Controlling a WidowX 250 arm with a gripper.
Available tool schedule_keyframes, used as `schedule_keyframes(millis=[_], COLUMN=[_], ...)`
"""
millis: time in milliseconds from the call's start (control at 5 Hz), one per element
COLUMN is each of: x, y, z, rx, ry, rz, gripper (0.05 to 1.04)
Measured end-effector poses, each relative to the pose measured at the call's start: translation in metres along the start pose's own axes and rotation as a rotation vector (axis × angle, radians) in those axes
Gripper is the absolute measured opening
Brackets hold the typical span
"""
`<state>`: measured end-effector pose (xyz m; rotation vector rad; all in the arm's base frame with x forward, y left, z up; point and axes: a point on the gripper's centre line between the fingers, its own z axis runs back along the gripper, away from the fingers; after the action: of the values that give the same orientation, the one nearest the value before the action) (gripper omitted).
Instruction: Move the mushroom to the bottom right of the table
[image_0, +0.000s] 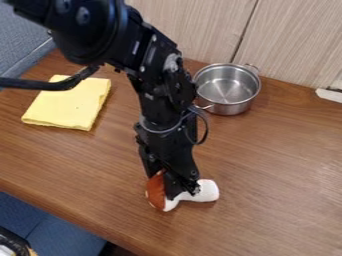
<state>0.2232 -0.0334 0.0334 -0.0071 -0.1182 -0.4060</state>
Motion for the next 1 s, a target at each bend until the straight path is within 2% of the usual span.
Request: schedule_keyframes(millis=[200, 400, 800, 1000], x=[-0.001, -0.004, -0.003, 0.001], y=[-0.001, -0.003, -0.003, 0.0], z=[-0.001, -0.003, 0.016, 0.036], rx=[0.003, 0.001, 0.008, 0.02], ry=[0.006, 0.01, -0.049, -0.097], rz=[-0.009, -0.026, -0.027, -0.01], gripper=[0.893, 1.017, 1.004, 1.001])
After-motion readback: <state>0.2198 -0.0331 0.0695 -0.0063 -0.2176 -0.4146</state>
